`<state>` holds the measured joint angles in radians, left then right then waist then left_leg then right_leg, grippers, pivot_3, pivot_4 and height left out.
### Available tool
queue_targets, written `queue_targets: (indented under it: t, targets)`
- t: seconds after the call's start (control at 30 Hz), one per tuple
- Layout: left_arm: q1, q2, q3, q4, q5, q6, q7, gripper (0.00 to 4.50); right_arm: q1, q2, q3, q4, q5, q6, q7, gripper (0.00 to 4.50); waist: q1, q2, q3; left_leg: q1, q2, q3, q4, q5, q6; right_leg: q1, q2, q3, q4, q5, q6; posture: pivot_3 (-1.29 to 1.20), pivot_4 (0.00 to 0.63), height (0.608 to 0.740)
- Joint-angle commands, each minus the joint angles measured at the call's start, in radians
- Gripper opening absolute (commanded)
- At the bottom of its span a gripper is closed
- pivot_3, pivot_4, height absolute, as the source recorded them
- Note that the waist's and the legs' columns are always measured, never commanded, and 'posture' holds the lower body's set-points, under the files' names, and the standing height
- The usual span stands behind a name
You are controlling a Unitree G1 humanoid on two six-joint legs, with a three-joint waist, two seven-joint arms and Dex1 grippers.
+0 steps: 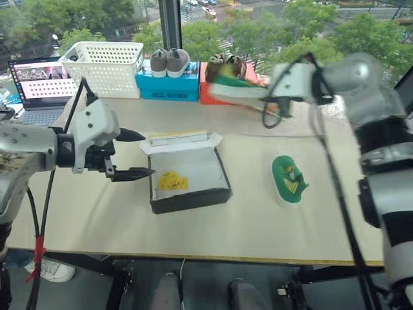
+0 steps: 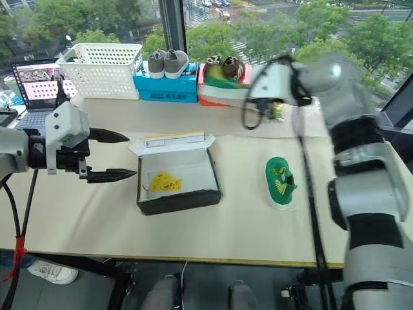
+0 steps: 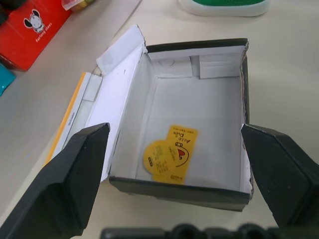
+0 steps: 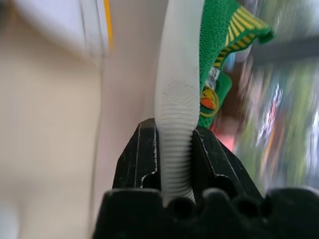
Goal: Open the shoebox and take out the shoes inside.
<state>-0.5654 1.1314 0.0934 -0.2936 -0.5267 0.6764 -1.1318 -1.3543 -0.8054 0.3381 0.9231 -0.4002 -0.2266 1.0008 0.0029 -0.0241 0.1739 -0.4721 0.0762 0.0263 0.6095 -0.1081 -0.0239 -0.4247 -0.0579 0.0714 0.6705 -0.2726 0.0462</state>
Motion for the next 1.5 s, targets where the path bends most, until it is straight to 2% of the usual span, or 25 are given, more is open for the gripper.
queue_targets:
  t: [0.03,0.13,0.3,0.43,0.63,0.67,0.97,1.1,1.37,1.5]
  targets:
    - [-0.035,-0.004,0.006,-0.001,0.008,-0.025,-0.005,4.5,0.056,-0.08,-0.056,-0.091,-0.006,0.199,0.013,0.44,-0.006,0.0,0.0,0.0,0.0,0.0,0.0,0.0,0.0,-0.001,0.0,0.0,0.0,0.0,0.0,0.0,0.15,0.74]
    - [-0.049,-0.024,-0.014,0.01,0.014,-0.03,-0.012,4.5,0.196,-0.16,-0.075,-0.21,-0.032,0.382,0.015,0.44,-0.022,0.001,0.0,0.0,0.0,0.0,-0.002,0.0,0.0,-0.002,0.001,0.001,0.001,0.0,0.0,0.0,0.15,0.74]
    - [-0.091,-0.045,-0.051,0.047,0.037,-0.054,-0.031,4.5,0.362,-0.191,-0.093,-0.427,-0.038,0.529,0.026,0.44,-0.043,0.003,0.002,0.002,0.0,0.0,0.0,0.0,0.0,-0.001,0.001,0.002,0.004,-0.001,0.0,0.0,0.15,0.74]
    - [-0.123,-0.066,-0.078,0.07,0.05,-0.069,-0.042,4.5,0.471,-0.159,-0.127,-0.522,-0.004,0.604,-0.005,0.44,-0.05,0.003,0.002,0.005,0.0,0.0,0.001,0.0,0.0,0.002,0.001,0.003,0.004,-0.001,0.001,0.0,0.15,0.74]
    - [-0.122,-0.056,-0.071,0.083,0.063,-0.08,-0.062,4.5,0.643,-0.117,-0.151,-0.783,0.068,0.762,0.067,0.44,-0.047,0.003,0.002,0.004,-0.001,0.0,0.001,0.0,0.0,0.002,0.0,0.003,0.005,-0.002,0.002,0.0,0.15,0.74]
    - [-0.121,-0.054,-0.069,0.085,0.064,-0.08,-0.065,4.5,0.657,-0.116,-0.151,-0.817,0.078,0.786,0.081,1.43,-0.047,0.003,0.002,0.004,-0.001,0.0,0.002,0.0,0.0,0.002,0.001,0.003,0.005,-0.002,0.002,0.0,0.15,0.74]
    - [-0.116,-0.049,-0.058,0.078,0.067,-0.073,-0.066,4.5,0.681,-0.153,-0.138,-1.014,0.209,0.919,0.257,4.49,-0.042,0.003,0.002,0.005,-0.001,0.0,0.002,0.0,0.0,0.003,0.0,0.003,0.006,-0.002,0.003,0.0,0.15,0.74]
    - [-0.111,-0.043,-0.052,0.075,0.067,-0.072,-0.065,4.5,0.654,-0.17,-0.152,-1.057,0.289,0.949,0.319,4.49,-0.041,0.003,0.002,0.005,-0.001,0.0,0.003,0.0,0.0,0.003,0.0,0.003,0.006,-0.002,0.003,0.0,0.15,0.74]
    - [-0.085,-0.03,-0.01,0.071,0.051,-0.055,-0.056,4.5,0.504,-0.133,-0.306,-1.11,0.635,1.058,0.443,4.49,-0.044,0.002,0.002,0.005,-0.001,0.0,0.002,0.0,0.0,0.003,0.0,0.003,0.006,-0.002,0.003,0.0,0.15,0.74]
    - [-0.02,-0.059,0.096,0.055,-0.038,0.012,-0.022,4.5,0.453,-0.093,-0.353,-1.09,0.745,1.107,0.416,4.49,-0.043,0.002,0.002,0.005,-0.001,0.0,0.002,0.0,0.0,0.003,0.0,0.002,0.006,-0.002,0.002,0.0,0.15,0.74]
